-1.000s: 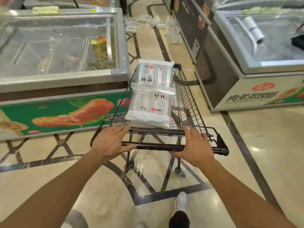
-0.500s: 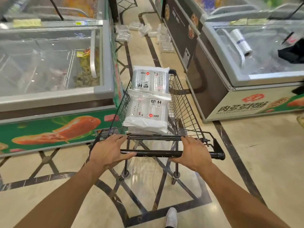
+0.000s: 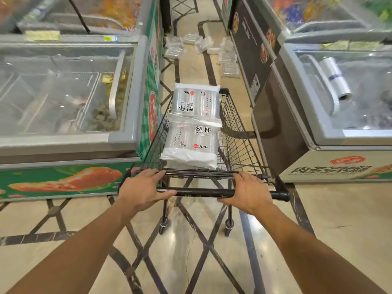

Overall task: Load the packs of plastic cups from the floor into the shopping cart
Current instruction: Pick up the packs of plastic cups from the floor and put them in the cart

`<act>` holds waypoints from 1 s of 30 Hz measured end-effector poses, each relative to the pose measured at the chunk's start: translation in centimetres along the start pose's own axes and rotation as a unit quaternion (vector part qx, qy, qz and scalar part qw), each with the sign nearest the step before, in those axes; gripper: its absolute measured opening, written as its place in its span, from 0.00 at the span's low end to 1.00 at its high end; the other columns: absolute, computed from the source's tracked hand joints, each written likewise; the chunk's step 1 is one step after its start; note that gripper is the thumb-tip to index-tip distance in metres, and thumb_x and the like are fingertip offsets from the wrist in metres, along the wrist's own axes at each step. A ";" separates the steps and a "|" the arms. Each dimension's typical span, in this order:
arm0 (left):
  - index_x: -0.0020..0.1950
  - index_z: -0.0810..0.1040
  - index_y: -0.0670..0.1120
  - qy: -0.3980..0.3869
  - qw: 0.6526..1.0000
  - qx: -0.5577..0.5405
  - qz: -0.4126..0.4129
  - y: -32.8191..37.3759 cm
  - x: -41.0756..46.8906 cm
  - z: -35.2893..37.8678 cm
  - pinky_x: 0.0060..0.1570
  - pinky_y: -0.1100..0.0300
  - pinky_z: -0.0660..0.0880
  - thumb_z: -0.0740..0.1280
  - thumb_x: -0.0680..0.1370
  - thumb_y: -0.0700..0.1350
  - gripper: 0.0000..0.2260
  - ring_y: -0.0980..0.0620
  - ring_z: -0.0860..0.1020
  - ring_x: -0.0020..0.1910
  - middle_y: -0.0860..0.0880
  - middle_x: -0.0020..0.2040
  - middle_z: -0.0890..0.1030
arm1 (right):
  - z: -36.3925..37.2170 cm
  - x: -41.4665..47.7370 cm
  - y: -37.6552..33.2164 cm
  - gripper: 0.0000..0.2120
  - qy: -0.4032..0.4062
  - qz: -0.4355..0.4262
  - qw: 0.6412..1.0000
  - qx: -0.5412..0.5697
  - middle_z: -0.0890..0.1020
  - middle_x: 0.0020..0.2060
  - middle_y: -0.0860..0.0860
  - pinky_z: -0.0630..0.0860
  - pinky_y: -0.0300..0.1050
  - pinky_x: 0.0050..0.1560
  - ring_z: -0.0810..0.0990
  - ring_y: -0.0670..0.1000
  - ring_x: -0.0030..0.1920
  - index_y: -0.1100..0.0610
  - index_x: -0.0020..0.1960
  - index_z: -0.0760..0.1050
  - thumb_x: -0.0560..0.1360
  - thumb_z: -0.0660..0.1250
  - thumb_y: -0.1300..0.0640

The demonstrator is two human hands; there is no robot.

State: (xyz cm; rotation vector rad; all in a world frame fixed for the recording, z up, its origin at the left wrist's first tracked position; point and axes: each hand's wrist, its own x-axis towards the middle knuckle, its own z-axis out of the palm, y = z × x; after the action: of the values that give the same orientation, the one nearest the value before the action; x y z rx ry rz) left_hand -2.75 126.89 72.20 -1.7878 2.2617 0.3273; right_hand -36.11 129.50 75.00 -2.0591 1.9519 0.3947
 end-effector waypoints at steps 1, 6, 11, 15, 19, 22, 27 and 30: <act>0.86 0.61 0.59 -0.001 1.000 -0.006 -0.001 0.2 1.3 -0.6 0.74 0.42 0.72 0.35 0.64 0.88 0.58 0.51 0.64 0.83 0.53 0.84 0.67 | -0.7 1.5 0.5 0.52 0.001 -0.004 1.000 0.000 0.75 0.73 0.51 0.71 0.57 0.74 0.73 0.55 0.73 0.51 0.76 0.70 0.65 0.63 0.15; 0.85 0.63 0.59 0.007 0.999 -0.025 -0.024 1.1 8.7 -3.5 0.74 0.44 0.72 0.37 0.63 0.87 0.58 0.52 0.64 0.83 0.55 0.84 0.66 | -4.7 9.6 3.0 0.55 -0.013 -0.013 1.000 -0.020 0.70 0.79 0.52 0.64 0.59 0.79 0.69 0.56 0.78 0.52 0.80 0.67 0.65 0.62 0.15; 0.85 0.63 0.58 0.007 0.999 -0.030 -0.025 0.7 17.4 -6.4 0.75 0.42 0.72 0.43 0.69 0.86 0.52 0.50 0.63 0.83 0.53 0.84 0.66 | -8.9 18.2 4.9 0.56 -0.010 -0.024 0.999 -0.029 0.73 0.76 0.52 0.64 0.59 0.79 0.72 0.56 0.76 0.52 0.79 0.67 0.65 0.61 0.14; 0.85 0.63 0.57 -0.001 0.999 -0.026 -0.023 -0.6 24.2 -9.1 0.73 0.40 0.73 0.49 0.74 0.83 0.47 0.49 0.65 0.82 0.52 0.83 0.68 | -11.7 25.2 5.5 0.59 -0.008 -0.025 0.999 -0.020 0.74 0.76 0.51 0.65 0.60 0.80 0.72 0.55 0.75 0.51 0.79 0.67 0.62 0.58 0.12; 0.85 0.63 0.58 0.000 1.000 -0.010 -0.025 -2.3 30.9 -11.5 0.71 0.39 0.75 0.39 0.68 0.86 0.53 0.49 0.66 0.81 0.53 0.82 0.69 | -13.9 31.9 6.1 0.56 -0.001 -0.018 1.000 -0.017 0.71 0.78 0.51 0.64 0.60 0.80 0.70 0.55 0.78 0.52 0.81 0.66 0.65 0.62 0.15; 0.85 0.61 0.59 -0.007 1.000 -0.012 -0.024 -3.6 35.9 -13.1 0.72 0.39 0.73 0.35 0.65 0.87 0.57 0.50 0.65 0.82 0.53 0.84 0.66 | -15.8 36.9 6.3 0.56 0.001 -0.016 1.000 -0.022 0.71 0.78 0.52 0.64 0.59 0.80 0.69 0.55 0.78 0.52 0.80 0.67 0.65 0.62 0.15; 0.86 0.59 0.59 -0.006 1.000 -0.005 -0.024 -5.6 44.2 -16.2 0.72 0.38 0.73 0.33 0.63 0.88 0.59 0.51 0.63 0.83 0.54 0.85 0.64 | -19.2 45.1 6.7 0.55 0.009 -0.019 1.000 -0.021 0.73 0.76 0.52 0.70 0.59 0.75 0.71 0.56 0.76 0.53 0.78 0.69 0.65 0.62 0.15; 0.86 0.58 0.60 -0.006 0.999 -0.007 -0.031 -6.9 49.4 -18.1 0.72 0.39 0.74 0.31 0.62 0.88 0.60 0.51 0.62 0.84 0.55 0.85 0.63 | -21.4 50.3 7.1 0.55 0.007 -0.025 0.999 -0.027 0.71 0.78 0.53 0.72 0.60 0.73 0.70 0.57 0.77 0.53 0.77 0.68 0.65 0.60 0.14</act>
State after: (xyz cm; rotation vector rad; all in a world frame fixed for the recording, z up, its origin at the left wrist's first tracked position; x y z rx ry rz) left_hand -7.94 74.09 73.22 -1.8540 2.1960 0.3423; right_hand -40.46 74.56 75.61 -2.1439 1.9144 0.4277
